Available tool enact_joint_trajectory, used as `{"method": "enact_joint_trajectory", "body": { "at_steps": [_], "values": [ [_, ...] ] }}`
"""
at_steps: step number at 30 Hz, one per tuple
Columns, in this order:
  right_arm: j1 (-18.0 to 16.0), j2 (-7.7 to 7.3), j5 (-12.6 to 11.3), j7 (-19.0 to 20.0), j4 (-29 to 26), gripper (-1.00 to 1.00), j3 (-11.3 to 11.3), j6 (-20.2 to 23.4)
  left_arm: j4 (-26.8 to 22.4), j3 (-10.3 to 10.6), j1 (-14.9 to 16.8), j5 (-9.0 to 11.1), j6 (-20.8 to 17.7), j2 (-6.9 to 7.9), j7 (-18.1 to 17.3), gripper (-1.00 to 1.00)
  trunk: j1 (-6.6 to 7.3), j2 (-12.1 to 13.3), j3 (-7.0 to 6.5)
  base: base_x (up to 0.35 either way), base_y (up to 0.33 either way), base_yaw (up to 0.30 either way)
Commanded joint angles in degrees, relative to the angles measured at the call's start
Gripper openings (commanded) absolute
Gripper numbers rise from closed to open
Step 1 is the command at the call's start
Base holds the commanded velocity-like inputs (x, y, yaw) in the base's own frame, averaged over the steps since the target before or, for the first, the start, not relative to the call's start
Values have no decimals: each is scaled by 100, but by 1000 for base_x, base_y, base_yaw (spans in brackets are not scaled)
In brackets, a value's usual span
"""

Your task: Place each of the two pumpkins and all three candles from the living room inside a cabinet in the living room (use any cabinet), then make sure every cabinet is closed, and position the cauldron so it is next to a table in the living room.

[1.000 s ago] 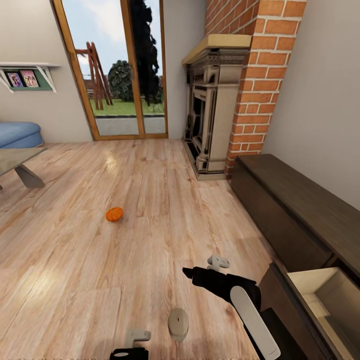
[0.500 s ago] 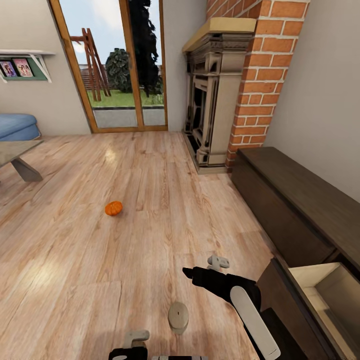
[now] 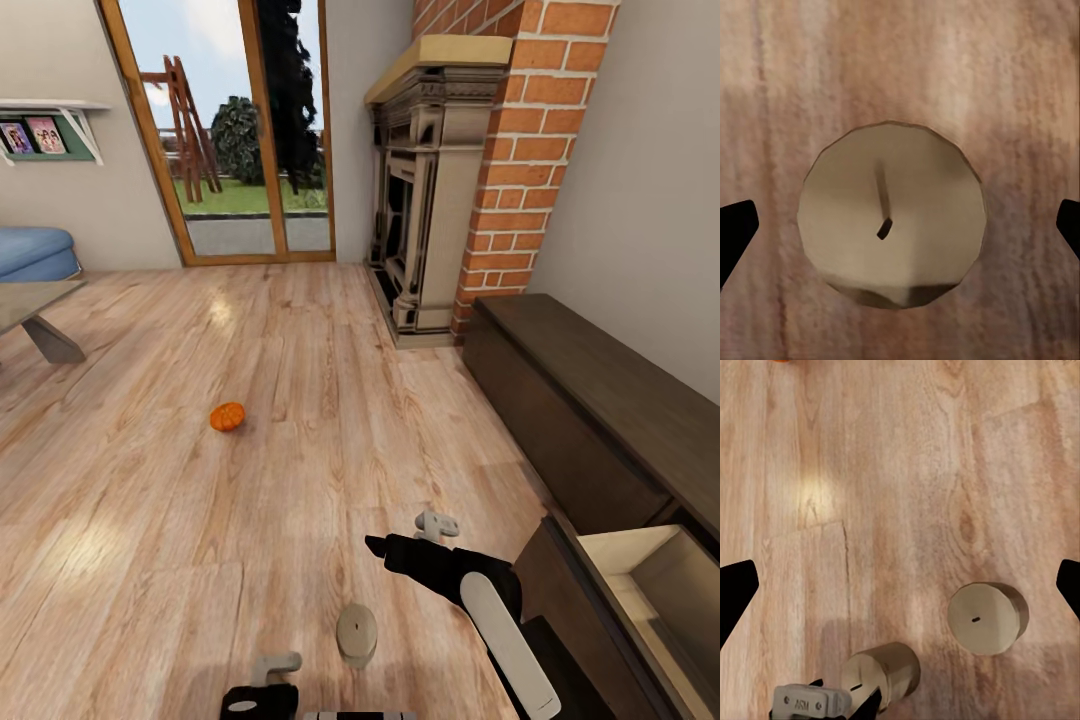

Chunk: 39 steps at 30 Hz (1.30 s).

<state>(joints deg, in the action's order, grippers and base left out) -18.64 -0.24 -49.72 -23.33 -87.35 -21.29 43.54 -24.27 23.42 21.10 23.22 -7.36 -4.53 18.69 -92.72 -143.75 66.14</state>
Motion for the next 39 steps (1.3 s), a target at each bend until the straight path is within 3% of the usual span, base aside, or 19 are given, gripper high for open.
{"method": "enact_joint_trajectory", "body": {
  "at_steps": [1, 7, 20, 26, 39],
  "values": [
    [-5, -3, -55, -58, -5, 100, -7, 5, -31, 46, 7, 39, -35, 7, 49, 100, 1, -2, 5, 0, 0, 0],
    [-5, -3, -55, -58, -5, 100, -5, 5, -167, 40, 57, 27, -269, 6, 51, 100, 1, -2, 5, 0, 0, 0],
    [-5, -3, -55, -58, -10, 100, 0, 5, -177, 38, 69, 16, -252, 42, 57, 100, 1, -2, 5, 0, 0, 0],
    [-7, -5, -55, -58, -10, 100, 1, 5, -141, 2, 372, 75, -314, 56, 25, 100, 1, -2, 5, 0, 0, 0],
    [-4, -10, -55, -53, -19, 100, 2, 5, -52, -6, 429, 78, -275, 51, 12, 100, 1, -2, 5, 0, 0, 0]
  ]
}}
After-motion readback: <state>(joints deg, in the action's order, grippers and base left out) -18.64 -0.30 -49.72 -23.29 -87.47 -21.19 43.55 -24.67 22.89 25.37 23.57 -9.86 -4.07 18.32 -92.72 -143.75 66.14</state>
